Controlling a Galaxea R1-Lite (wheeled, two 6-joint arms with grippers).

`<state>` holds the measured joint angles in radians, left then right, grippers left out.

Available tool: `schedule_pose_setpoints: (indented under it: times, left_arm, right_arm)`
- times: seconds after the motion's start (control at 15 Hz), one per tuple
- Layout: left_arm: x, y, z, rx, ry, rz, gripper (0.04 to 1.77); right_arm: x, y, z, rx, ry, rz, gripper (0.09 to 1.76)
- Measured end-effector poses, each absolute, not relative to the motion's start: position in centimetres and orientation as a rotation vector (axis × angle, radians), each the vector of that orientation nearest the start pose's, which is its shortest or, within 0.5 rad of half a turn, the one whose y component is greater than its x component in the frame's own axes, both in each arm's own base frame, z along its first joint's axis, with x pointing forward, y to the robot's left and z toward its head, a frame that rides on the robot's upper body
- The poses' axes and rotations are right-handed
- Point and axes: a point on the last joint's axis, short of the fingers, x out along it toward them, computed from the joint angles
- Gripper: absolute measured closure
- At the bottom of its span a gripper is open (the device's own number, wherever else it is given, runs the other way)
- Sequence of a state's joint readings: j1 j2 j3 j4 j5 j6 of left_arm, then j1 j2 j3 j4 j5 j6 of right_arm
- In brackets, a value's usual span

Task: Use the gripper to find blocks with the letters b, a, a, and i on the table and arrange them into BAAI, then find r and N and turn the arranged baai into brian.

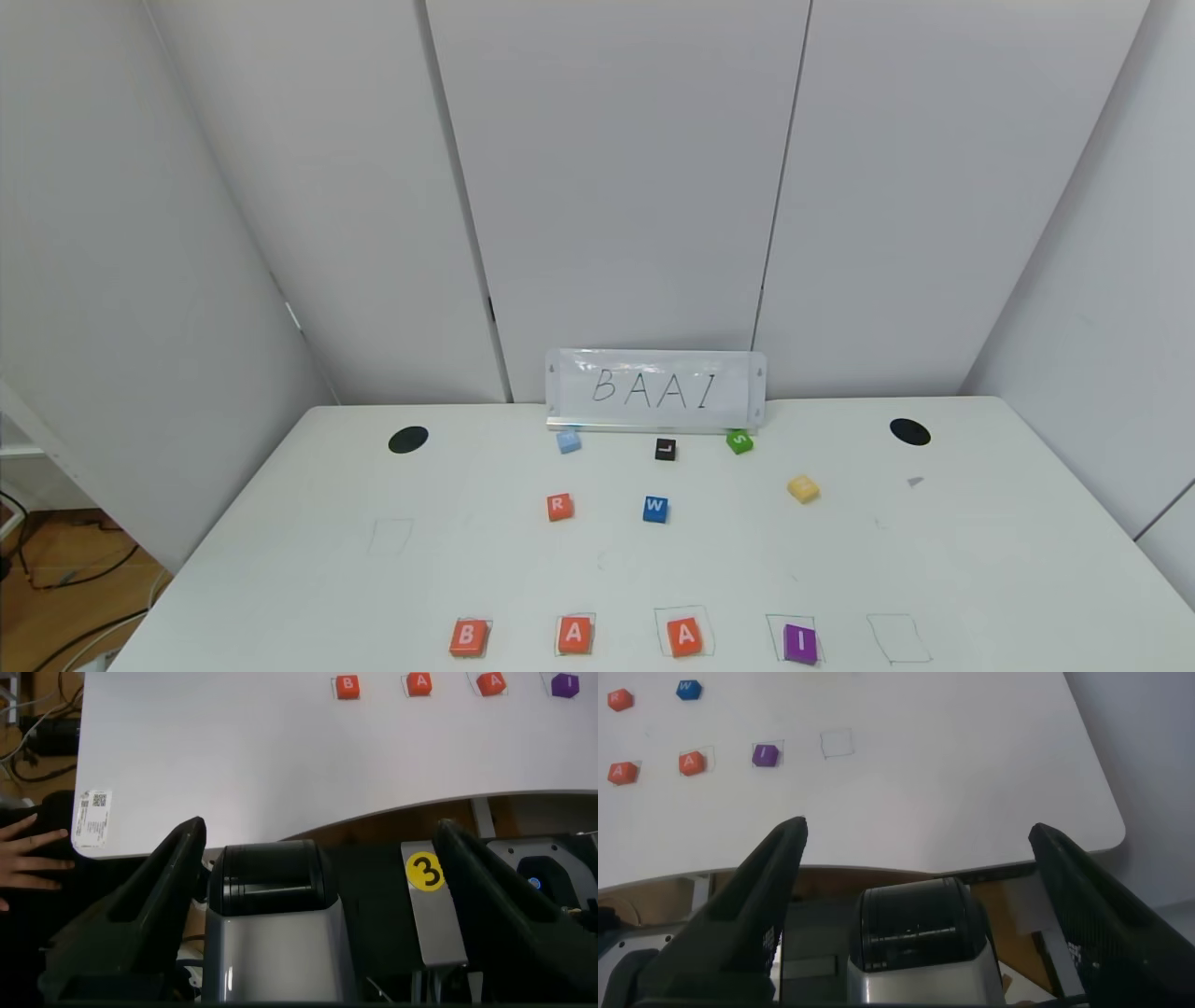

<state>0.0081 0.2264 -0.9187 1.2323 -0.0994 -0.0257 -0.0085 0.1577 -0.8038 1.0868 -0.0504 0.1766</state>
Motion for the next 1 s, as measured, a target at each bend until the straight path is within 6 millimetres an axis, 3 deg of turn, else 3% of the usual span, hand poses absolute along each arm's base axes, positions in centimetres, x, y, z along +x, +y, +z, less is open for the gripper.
schedule_pose_setpoints:
  times: [0.27,0.4,0.73,1.0]
  left_arm:
    - [-13.3,-0.3,16.3,-0.054,0.515,-0.084,0.09]
    - [-13.7,-0.3,15.4,-0.053,0.49,-0.085,0.09]
    - [-13.9,-0.3,15.7,-0.045,0.261,-0.09,0.09]
    - [-12.8,-0.2,17.3,-0.033,0.042,-0.08,0.09]
  right_arm:
    - [-13.3,0.0,14.4,0.163,0.412,-0.109,0.14]
    - [-13.9,0.0,14.3,0.161,0.387,-0.11,0.14]
    - [-14.7,0.0,16.7,0.129,0.152,-0.092,0.14]
    - [-13.8,-0.1,18.0,0.099,-0.002,-0.083,0.14]
